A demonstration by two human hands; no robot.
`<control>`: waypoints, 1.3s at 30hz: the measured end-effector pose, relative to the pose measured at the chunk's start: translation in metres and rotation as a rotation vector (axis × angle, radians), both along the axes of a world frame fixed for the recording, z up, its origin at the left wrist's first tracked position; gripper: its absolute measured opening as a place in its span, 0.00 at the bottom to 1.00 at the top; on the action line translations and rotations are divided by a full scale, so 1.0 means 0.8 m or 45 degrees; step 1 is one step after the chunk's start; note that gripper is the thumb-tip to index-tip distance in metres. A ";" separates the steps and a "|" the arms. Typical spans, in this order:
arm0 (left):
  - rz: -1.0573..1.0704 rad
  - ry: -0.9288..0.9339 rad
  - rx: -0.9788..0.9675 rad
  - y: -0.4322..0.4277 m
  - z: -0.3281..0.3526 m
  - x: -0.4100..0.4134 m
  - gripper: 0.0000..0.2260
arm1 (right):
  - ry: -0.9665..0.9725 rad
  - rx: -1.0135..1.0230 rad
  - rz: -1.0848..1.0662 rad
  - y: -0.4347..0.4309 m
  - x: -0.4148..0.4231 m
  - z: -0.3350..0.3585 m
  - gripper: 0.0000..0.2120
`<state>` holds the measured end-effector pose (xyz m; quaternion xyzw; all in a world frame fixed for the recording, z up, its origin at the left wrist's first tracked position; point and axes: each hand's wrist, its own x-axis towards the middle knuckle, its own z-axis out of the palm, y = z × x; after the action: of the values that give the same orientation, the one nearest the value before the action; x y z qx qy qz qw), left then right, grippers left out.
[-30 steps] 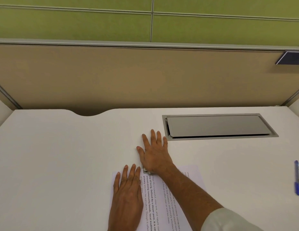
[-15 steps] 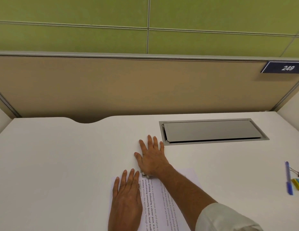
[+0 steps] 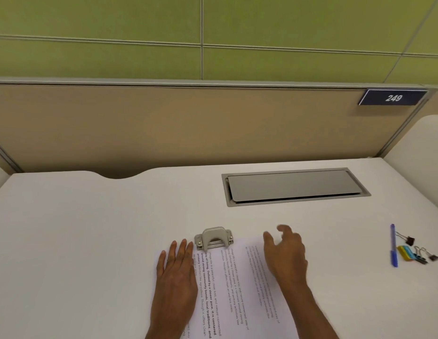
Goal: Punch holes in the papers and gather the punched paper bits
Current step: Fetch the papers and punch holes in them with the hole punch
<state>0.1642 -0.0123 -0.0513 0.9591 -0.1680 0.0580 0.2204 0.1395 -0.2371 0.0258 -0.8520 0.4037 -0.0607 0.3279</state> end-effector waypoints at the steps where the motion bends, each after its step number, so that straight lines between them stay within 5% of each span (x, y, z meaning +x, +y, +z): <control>1: 0.000 0.004 0.008 0.000 -0.001 0.000 0.23 | 0.114 -0.006 0.016 -0.001 -0.011 -0.003 0.24; 4: 0.002 -0.011 0.045 0.000 -0.003 0.000 0.22 | 0.312 -0.016 0.076 0.001 -0.030 -0.010 0.28; 18: 0.025 0.002 0.043 0.000 -0.003 -0.001 0.23 | 0.345 0.144 0.139 -0.006 -0.027 -0.005 0.33; 30: 0.034 0.001 0.027 0.002 -0.010 0.001 0.23 | 0.067 0.605 -0.006 -0.036 -0.056 -0.010 0.14; 39: 0.027 0.012 -0.124 0.002 0.002 -0.004 0.20 | 0.017 0.973 -0.061 -0.034 -0.114 -0.020 0.10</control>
<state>0.1610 -0.0105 -0.0495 0.9492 -0.1537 0.0639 0.2669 0.0483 -0.2643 0.0099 -0.6590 0.4189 0.0923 0.6178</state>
